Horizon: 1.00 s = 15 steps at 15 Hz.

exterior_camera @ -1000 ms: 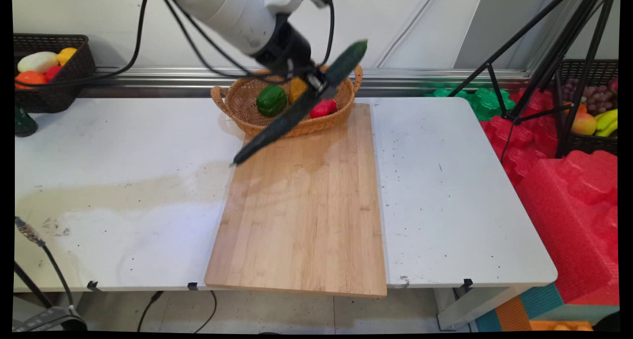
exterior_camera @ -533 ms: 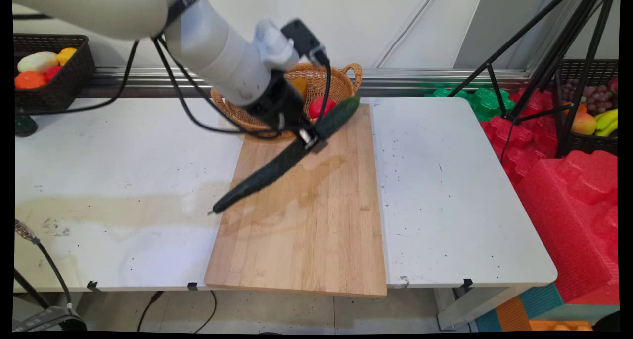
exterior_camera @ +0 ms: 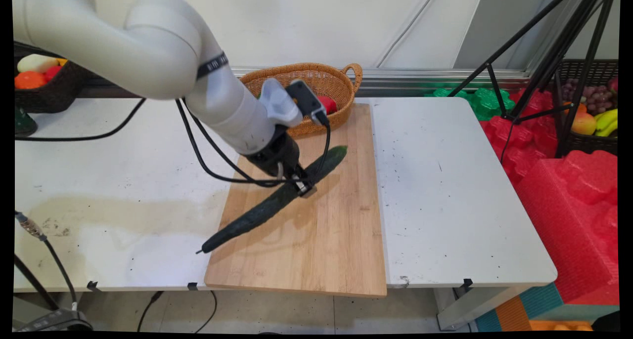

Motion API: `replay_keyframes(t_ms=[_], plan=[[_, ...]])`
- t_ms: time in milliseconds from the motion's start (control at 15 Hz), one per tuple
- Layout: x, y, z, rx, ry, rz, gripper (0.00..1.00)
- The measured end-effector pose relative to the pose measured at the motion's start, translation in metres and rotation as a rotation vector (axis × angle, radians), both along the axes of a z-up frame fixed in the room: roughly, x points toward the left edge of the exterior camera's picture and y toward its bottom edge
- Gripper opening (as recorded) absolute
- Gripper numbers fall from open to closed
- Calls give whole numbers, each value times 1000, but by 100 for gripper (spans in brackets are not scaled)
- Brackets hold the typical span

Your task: Place the picked object on the cutting board

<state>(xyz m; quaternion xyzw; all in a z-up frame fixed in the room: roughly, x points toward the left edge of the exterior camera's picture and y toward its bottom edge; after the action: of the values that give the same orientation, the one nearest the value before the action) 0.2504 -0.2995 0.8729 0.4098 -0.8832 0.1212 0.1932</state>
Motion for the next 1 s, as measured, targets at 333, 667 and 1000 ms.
replay_keyframes(t_ms=[333,667,1000], plan=[[-3,-3,-33,44,-19,14,0],[-4,-6,-53,63,-31,17,0],[-5,-8,-63,63,-37,13,100]])
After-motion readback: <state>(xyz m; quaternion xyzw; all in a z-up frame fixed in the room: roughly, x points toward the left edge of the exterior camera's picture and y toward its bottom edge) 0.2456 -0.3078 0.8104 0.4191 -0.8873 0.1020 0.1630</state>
